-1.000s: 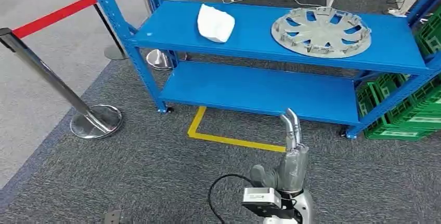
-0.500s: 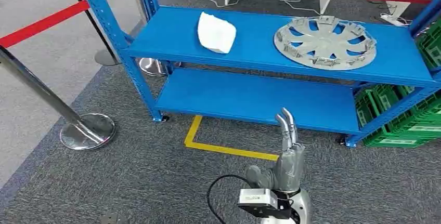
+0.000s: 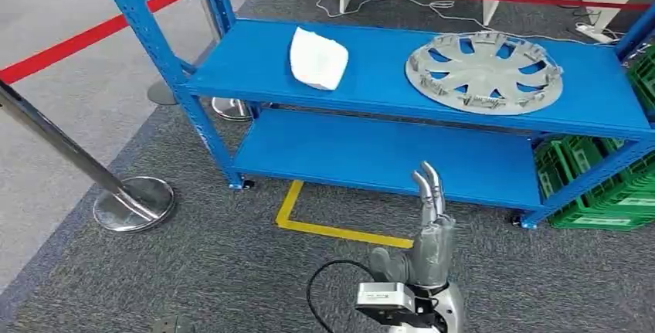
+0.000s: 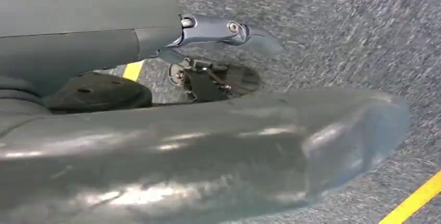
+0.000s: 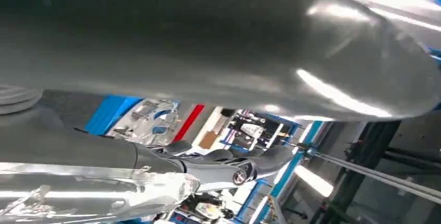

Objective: Take the parts from the cabinet and place them on the table.

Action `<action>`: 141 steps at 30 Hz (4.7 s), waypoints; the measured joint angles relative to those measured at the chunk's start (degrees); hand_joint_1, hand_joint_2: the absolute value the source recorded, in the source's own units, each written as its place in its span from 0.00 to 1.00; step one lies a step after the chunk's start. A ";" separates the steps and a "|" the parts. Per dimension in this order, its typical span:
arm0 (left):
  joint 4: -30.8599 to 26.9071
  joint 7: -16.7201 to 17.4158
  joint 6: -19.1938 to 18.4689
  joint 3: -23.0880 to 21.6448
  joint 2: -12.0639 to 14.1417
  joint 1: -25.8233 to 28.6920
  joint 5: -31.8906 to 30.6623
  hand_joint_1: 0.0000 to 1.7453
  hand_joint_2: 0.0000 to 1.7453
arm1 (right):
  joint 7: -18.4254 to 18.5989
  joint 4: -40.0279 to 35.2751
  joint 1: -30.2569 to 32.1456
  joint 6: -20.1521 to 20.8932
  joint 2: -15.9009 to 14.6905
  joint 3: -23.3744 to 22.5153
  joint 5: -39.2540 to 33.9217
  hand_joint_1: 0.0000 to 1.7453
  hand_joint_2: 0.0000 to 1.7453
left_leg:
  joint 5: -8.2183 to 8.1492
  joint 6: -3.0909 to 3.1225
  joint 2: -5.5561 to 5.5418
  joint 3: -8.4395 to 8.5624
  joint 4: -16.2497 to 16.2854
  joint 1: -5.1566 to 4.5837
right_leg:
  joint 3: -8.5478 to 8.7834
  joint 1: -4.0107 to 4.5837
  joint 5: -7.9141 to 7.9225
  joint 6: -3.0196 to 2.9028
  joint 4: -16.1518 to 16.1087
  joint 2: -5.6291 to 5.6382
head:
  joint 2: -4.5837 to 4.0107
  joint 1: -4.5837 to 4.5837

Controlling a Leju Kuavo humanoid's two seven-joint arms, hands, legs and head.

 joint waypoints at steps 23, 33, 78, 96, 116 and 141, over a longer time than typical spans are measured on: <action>0.00 1.49 2.47 0.81 0.04 0.35 -0.22 0.00 0.00 | -0.22 -0.33 -0.07 -0.02 -0.02 0.00 -0.04 0.00 0.00 | -2.18 2.66 -0.03 4.55 -1.21 0.04 | -6.29 0.21 -6.55 1.90 9.21 -0.26 | -0.02 0.37; -0.02 1.90 3.28 1.14 -0.04 -0.26 -0.98 0.00 0.00 | -0.13 -0.74 0.19 0.00 0.00 -0.02 0.04 0.00 0.00 | -9.09 -0.52 0.03 2.85 7.31 -0.02 | -3.43 0.14 3.91 -0.64 0.58 -0.27 | -0.02 0.13; -0.07 5.07 4.37 2.54 -0.26 -0.21 -1.40 0.00 0.00 | 0.39 -0.96 0.19 -0.02 -0.07 0.00 0.46 0.00 0.00 | 1.74 2.40 0.41 -1.15 -0.92 0.28 | -1.35 0.32 -4.03 2.06 4.89 -0.25 | -0.02 0.57; -0.07 4.70 4.04 2.54 -0.35 -0.23 -2.12 0.00 0.00 | 1.13 -0.85 0.08 0.00 -0.09 -0.02 2.64 0.00 0.00 | -7.89 -0.50 0.16 -7.55 15.83 0.07 | -2.03 0.01 2.54 -0.61 -0.15 -0.25 | -0.02 -0.04; -0.07 6.30 1.01 2.19 -2.73 -0.91 -6.78 0.00 0.00 | 26.10 24.36 -20.41 12.46 -5.16 -2.71 28.79 0.00 0.00 | 1.29 2.34 0.15 -0.06 -1.14 0.26 | -3.84 0.09 3.64 2.42 2.66 -0.32 | -0.02 0.83; -0.07 6.73 0.46 0.81 -2.84 -1.11 -10.16 0.00 0.00 | 28.06 49.70 -41.48 7.76 -7.54 -15.89 25.35 0.00 1.00 | 3.10 2.88 0.15 -2.26 -1.50 0.21 | -9.57 0.27 -4.16 2.65 13.82 -0.21 | -0.02 0.46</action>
